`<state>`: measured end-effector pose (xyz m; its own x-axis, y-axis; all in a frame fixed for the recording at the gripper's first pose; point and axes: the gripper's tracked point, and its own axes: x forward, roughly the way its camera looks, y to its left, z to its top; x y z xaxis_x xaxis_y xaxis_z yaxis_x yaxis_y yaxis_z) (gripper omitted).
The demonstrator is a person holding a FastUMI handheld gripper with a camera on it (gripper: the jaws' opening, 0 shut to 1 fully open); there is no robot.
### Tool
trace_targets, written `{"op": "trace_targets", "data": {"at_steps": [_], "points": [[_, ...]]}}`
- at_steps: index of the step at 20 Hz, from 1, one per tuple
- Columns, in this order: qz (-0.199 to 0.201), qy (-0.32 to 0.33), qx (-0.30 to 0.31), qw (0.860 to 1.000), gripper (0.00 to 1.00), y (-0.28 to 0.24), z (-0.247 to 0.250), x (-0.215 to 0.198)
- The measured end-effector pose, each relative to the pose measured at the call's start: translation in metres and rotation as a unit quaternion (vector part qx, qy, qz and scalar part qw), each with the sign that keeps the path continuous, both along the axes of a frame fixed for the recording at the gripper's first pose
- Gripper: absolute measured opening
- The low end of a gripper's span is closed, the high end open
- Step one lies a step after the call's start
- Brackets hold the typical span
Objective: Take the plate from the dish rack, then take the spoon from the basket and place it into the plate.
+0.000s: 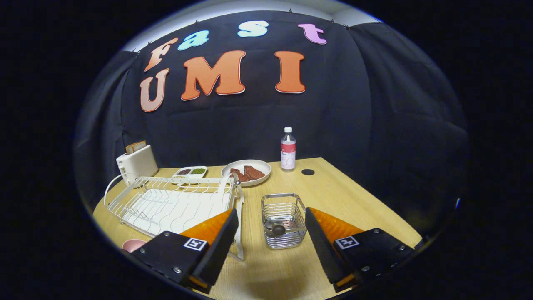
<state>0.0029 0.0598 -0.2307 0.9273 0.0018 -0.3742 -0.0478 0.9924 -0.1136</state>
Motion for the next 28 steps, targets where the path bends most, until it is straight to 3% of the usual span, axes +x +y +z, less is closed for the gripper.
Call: {"op": "trace_targets", "data": {"at_steps": [6, 9, 11, 15, 20, 28], "points": [[-0.003, 0.007, 0.005, 1.000, 0.55, -0.004, -0.014, 0.016], [-0.008, 0.014, 0.011, 1.000, 0.25, -0.006, -0.020, 0.019], [-0.006, 0.008, 0.001, 1.000, 0.14, -0.007, -0.017, 0.020], [-0.010, -0.008, -0.020, 1.000, 0.06, -0.009, -0.003, 0.020], [-0.016, -0.033, -0.030, 0.999, 0.06, -0.013, 0.033, 0.013], [-0.008, -0.065, -0.030, 0.997, 0.06, 0.012, 0.083, -0.041]]}}
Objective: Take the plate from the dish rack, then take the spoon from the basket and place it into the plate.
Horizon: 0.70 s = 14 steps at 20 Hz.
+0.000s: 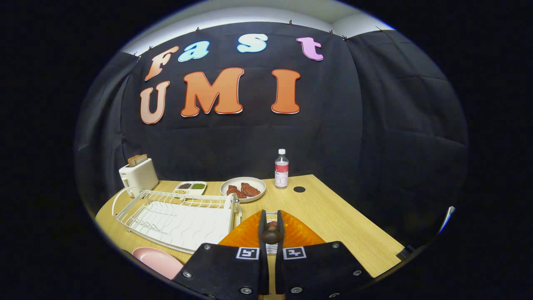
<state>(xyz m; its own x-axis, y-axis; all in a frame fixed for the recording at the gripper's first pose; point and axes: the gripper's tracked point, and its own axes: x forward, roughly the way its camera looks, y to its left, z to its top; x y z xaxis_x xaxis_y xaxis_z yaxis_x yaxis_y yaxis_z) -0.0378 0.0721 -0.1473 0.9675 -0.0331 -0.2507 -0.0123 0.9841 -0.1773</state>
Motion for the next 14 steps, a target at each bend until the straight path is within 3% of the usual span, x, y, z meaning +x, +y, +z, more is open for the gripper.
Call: {"op": "trace_targets", "data": {"at_steps": [8, 14], "points": [[0.034, 0.005, 0.014, 0.999, 0.06, 0.059, 0.006, -0.069], [0.067, 0.026, 0.034, 0.997, 0.06, 0.110, -0.016, -0.104]]}}
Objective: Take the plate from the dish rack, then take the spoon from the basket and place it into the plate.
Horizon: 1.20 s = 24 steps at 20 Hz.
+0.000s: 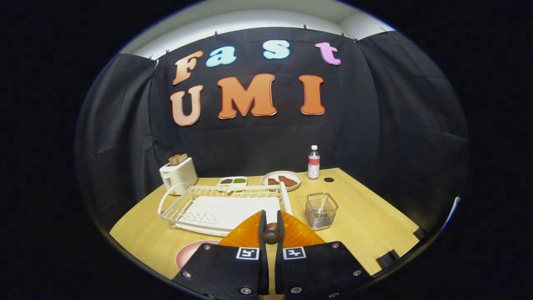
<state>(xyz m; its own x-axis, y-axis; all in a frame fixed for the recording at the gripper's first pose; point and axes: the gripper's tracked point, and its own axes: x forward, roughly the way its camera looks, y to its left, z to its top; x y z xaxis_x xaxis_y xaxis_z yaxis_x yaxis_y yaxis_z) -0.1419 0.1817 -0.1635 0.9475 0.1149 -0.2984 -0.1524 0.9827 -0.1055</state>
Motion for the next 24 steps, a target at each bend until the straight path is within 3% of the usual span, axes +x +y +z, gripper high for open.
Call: {"op": "trace_targets", "data": {"at_steps": [9, 18, 20, 24], "points": [[0.066, 0.040, 0.020, 0.997, 0.06, 0.068, -0.064, -0.031], [0.097, 0.058, 0.020, 0.993, 0.06, 0.094, -0.116, -0.041], [0.094, 0.070, 0.022, 0.993, 0.12, 0.095, -0.122, -0.045], [0.095, 0.064, 0.010, 0.993, 0.42, 0.090, -0.105, -0.040]]}}
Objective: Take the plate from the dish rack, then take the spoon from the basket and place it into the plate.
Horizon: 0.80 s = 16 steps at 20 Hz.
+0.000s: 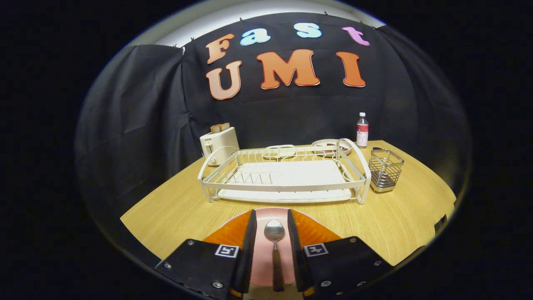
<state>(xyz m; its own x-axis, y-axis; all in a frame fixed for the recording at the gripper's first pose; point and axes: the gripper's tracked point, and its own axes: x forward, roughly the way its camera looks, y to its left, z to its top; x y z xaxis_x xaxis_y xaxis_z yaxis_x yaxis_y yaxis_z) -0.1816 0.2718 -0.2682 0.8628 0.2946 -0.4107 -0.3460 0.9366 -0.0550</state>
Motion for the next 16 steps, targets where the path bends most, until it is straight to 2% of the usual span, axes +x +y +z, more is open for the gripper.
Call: {"op": "trace_targets", "data": {"at_steps": [1, 2, 4, 5, 7, 11, 16], "points": [[0.001, -0.001, -0.003, 1.000, 0.52, -0.001, 0.005, 0.001], [-0.001, -0.003, -0.005, 1.000, 0.53, -0.004, 0.011, 0.004], [-0.008, -0.008, -0.003, 1.000, 0.62, -0.008, 0.027, 0.010], [-0.012, -0.012, -0.001, 1.000, 0.71, -0.011, 0.036, 0.013], [-0.022, -0.018, 0.001, 1.000, 0.82, -0.016, 0.054, 0.021], [-0.044, -0.043, -0.009, 0.998, 0.96, -0.035, 0.097, 0.040], [-0.073, -0.078, -0.008, 0.994, 0.97, -0.064, 0.155, 0.064]]}}
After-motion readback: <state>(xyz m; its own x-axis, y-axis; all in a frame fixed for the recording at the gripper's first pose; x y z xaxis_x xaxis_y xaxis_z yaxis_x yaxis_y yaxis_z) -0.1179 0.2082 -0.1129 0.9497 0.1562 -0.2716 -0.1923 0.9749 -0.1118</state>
